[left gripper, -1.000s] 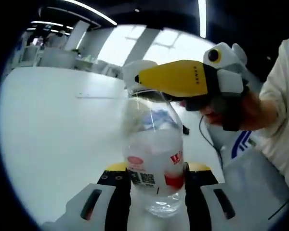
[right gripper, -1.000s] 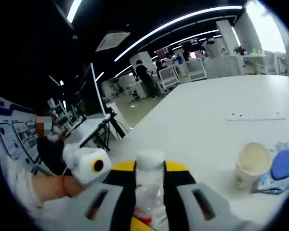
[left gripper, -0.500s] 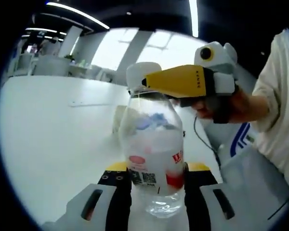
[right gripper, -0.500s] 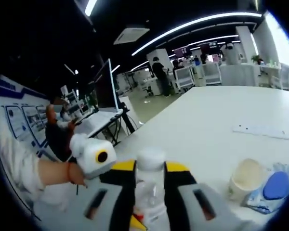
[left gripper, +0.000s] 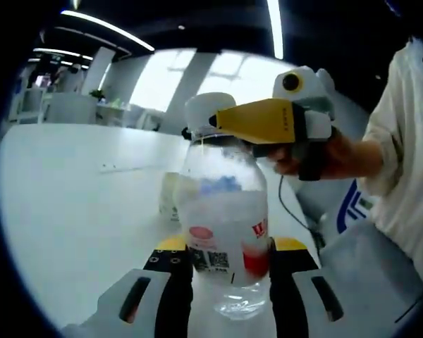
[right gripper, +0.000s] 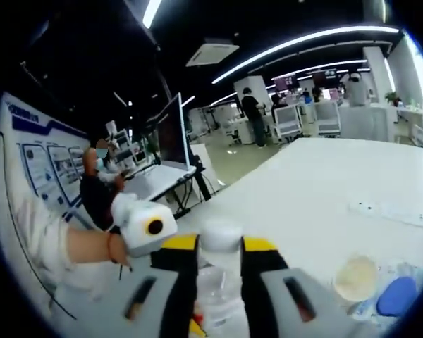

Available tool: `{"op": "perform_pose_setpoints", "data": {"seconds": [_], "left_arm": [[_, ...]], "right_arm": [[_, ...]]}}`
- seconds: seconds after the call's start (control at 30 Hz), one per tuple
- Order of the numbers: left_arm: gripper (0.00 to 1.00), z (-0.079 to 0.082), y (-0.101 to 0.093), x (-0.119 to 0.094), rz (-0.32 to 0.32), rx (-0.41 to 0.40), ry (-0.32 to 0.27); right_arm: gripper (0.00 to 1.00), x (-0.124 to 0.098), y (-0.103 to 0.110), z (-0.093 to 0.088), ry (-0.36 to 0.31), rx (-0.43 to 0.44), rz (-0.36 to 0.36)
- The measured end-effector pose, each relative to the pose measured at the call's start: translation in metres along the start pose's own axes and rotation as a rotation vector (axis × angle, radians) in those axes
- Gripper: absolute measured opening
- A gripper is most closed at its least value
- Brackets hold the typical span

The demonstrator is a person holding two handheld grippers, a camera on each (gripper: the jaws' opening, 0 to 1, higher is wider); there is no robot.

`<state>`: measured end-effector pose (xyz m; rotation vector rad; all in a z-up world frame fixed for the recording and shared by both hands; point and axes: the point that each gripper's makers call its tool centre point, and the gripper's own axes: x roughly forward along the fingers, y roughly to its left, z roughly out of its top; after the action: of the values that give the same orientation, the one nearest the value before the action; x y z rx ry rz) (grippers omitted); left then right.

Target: Arrange the tabletop items into an orderly group along one side of the table until the central work area is clear of visible clutter.

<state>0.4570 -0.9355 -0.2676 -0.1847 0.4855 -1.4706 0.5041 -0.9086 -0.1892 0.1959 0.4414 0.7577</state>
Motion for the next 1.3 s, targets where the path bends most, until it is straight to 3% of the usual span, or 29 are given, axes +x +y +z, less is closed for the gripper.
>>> {"op": "perform_pose_setpoints", "data": {"seconds": [0.13,0.37,0.57,1.3], "left_arm": [[0.38,0.009,-0.002,0.000,0.004,0.031,-0.003],[0.38,0.030,0.003,0.003,0.022,0.094,-0.008],[0.38,0.045,0.011,0.009,0.034,0.124,-0.028],[0.39,0.059,0.058,0.042,0.064,0.240,-0.056]], "right_arm": [[0.18,-0.003,0.009,0.009,-0.003,-0.081,0.062],[0.18,-0.011,0.000,0.027,-0.050,-0.060,0.075],[0.17,-0.012,-0.006,0.042,-0.074,-0.095,0.079],[0.17,-0.003,-0.047,0.049,-0.095,-0.198,0.057]]}}
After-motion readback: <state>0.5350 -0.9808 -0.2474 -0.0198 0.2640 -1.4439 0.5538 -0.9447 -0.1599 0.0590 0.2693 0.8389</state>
